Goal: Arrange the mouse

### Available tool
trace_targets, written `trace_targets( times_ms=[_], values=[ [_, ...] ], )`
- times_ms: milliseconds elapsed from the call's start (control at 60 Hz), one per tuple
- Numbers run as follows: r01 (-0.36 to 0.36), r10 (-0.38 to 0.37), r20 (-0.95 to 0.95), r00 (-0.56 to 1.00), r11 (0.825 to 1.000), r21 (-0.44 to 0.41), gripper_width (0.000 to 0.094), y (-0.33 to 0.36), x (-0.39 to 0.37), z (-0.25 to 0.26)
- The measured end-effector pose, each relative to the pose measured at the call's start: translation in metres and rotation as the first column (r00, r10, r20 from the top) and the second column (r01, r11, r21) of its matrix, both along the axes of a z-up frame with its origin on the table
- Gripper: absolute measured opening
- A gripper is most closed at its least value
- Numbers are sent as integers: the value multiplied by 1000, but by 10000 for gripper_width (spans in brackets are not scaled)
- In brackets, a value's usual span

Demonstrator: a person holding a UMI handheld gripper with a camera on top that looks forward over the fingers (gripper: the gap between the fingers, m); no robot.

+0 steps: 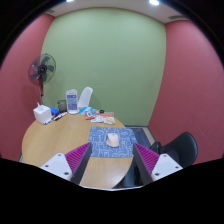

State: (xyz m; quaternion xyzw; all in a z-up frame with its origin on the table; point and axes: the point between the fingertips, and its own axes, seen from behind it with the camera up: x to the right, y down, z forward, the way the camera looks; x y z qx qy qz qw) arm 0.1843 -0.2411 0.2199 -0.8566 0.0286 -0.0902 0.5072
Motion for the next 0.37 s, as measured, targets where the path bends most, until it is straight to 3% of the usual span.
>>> trace_targets(
  times_ms=[367],
  values=[
    [1, -1, 1, 1000, 1000, 7, 835, -52, -9, 12]
  ],
)
